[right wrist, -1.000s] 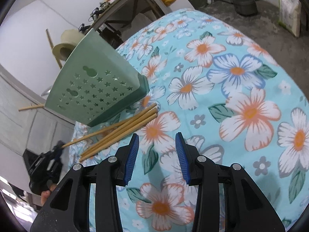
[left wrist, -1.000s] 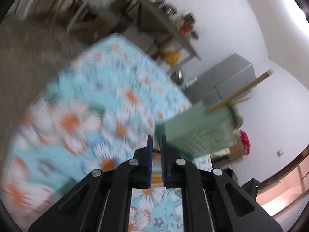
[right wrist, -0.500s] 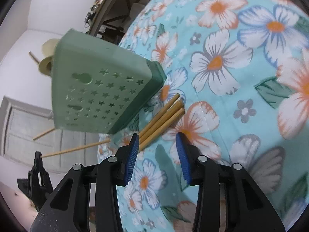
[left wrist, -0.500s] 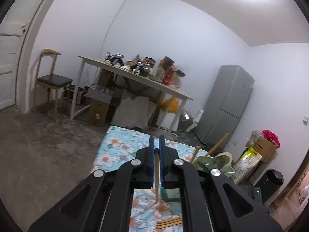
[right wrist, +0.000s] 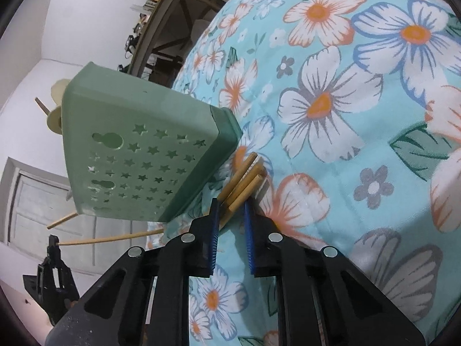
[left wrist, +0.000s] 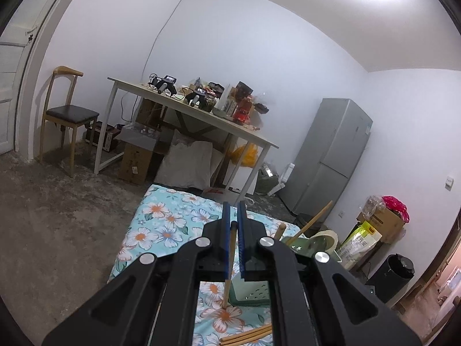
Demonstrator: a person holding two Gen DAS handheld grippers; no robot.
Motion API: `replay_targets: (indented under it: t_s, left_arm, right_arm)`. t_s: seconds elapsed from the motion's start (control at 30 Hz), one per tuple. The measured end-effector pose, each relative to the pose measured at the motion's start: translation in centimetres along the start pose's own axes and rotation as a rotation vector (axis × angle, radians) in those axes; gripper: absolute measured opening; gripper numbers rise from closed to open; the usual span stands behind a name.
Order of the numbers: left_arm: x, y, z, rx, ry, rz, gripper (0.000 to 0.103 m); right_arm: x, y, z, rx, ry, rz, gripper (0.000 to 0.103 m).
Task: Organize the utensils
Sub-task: 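Grasp a wooden stick with each tool and lift them upright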
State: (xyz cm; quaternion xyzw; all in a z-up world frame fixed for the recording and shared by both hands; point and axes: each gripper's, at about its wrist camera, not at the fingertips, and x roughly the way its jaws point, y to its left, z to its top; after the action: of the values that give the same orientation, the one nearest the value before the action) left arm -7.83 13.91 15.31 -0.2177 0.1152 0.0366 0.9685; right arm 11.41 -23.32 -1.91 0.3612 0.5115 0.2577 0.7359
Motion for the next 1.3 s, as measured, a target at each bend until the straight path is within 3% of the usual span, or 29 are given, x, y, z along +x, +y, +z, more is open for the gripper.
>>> replay_targets:
  t_s: [0.2, 0.4, 0.6, 0.73, 0.93, 1.1, 1.3]
  left_arm:
    - [-0.2, -0.2, -0.1, 0.004, 0.005, 0.012, 0.004]
    - [-0.8, -1.1, -0.3, 0.031, -0.002, 0.003, 0.004]
    - [-0.9, -2.0, -0.4, 0.065, 0.003, -0.014, 0.004]
    - [-0.8, -2.3, -0.8, 0.093, 0.008, -0.010, 0.004]
    - [0.1, -3.0, -1.7, 0.155, 0.010, 0.019, 0.004]
    - [0.8, -3.5, -2.1, 0.197, 0.013, 0.031, 0.004]
    - [1.1, -3.8, -2.3, 0.219, 0.028, 0.040, 0.004]
  right_arm:
    - [-2.1, 0.9, -0.3, -0.049, -0.066, -0.022, 0.013]
    - [-7.4, 3.5, -0.8, -0.194, -0.181, -0.078, 0.012]
    - [-13.9, 7.3, -2.0, -0.397, -0.350, -0.186, 0.009]
    - [-16.5, 10.3, -3.4, -0.585, -0.434, -0.301, 0.009]
    - [-14.2, 12.0, -3.9, -0.707, -0.430, -0.382, 0.009]
    - [-13.6, 11.9, -3.0, -0.641, -0.374, -0.304, 0.007]
    - [-11.4, 11.6, -2.1, -0.609, -0.347, -0.274, 0.006]
